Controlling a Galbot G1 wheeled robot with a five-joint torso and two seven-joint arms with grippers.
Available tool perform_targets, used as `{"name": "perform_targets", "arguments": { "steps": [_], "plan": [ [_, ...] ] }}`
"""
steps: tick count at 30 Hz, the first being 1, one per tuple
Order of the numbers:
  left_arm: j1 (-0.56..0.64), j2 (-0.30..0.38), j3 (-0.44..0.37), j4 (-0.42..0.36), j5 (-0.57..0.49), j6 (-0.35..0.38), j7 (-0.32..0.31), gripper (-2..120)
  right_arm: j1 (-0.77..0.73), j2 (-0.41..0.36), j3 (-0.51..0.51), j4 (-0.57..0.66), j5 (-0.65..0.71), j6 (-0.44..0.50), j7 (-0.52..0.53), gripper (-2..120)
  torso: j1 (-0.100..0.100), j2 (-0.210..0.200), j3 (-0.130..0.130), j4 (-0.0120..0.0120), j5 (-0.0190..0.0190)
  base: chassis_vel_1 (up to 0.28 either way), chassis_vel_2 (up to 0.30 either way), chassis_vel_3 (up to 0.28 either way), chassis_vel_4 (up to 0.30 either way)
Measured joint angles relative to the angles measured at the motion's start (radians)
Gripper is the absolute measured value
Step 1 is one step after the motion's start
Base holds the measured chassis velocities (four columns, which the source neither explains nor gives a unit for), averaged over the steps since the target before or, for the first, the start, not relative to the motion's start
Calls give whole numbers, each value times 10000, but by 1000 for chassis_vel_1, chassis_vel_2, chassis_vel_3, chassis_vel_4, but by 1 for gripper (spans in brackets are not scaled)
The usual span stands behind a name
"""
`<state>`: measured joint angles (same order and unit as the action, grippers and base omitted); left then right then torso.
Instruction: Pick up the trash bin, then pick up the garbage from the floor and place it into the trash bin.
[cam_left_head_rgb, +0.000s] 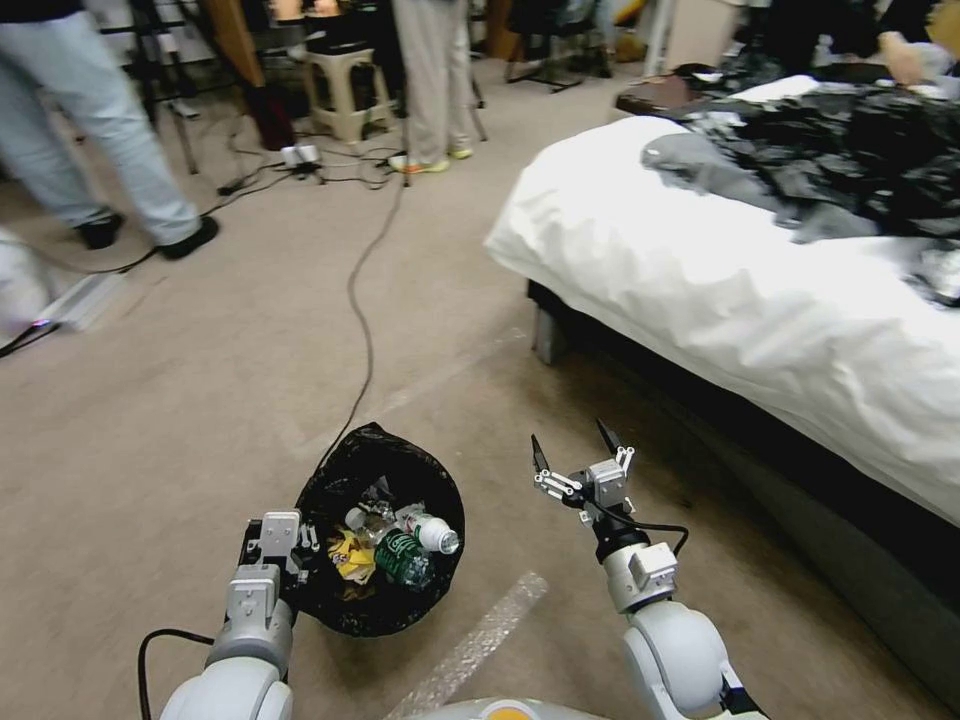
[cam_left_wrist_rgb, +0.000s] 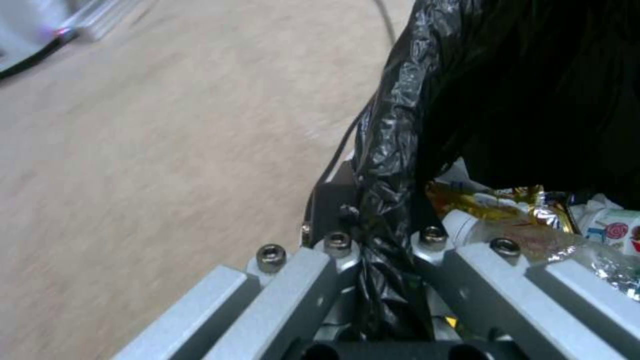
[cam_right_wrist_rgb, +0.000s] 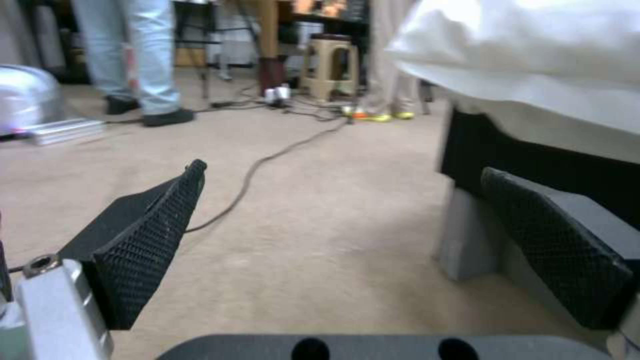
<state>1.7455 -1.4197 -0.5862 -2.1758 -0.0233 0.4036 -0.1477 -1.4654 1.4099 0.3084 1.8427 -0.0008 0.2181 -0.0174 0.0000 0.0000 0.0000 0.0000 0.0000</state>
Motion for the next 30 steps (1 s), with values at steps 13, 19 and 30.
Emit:
{"name": "perform_targets", "arguments": {
  "steps": [13, 19, 30],
  "plan": [
    [-24, -24, -4, -38, 13, 0, 5, 0, 36, -8, 10, -13, -1, 18, 8, 100, 0, 0, 0, 1, 0, 118, 126, 117, 130],
    [-88, -23, 14, -32, 13, 2, 5, 0, 40, -7, 30, -14, 4, 18, 12, 100, 0, 0, 0, -2, 0, 120, 111, 119, 124],
    [-92, -4, 14, -4, -3, -7, 3, 0, 9, 26, 38, 15, -12, 18, 14, 100, 0, 0, 0, -1, 0, 133, 126, 123, 124]
  ]
}}
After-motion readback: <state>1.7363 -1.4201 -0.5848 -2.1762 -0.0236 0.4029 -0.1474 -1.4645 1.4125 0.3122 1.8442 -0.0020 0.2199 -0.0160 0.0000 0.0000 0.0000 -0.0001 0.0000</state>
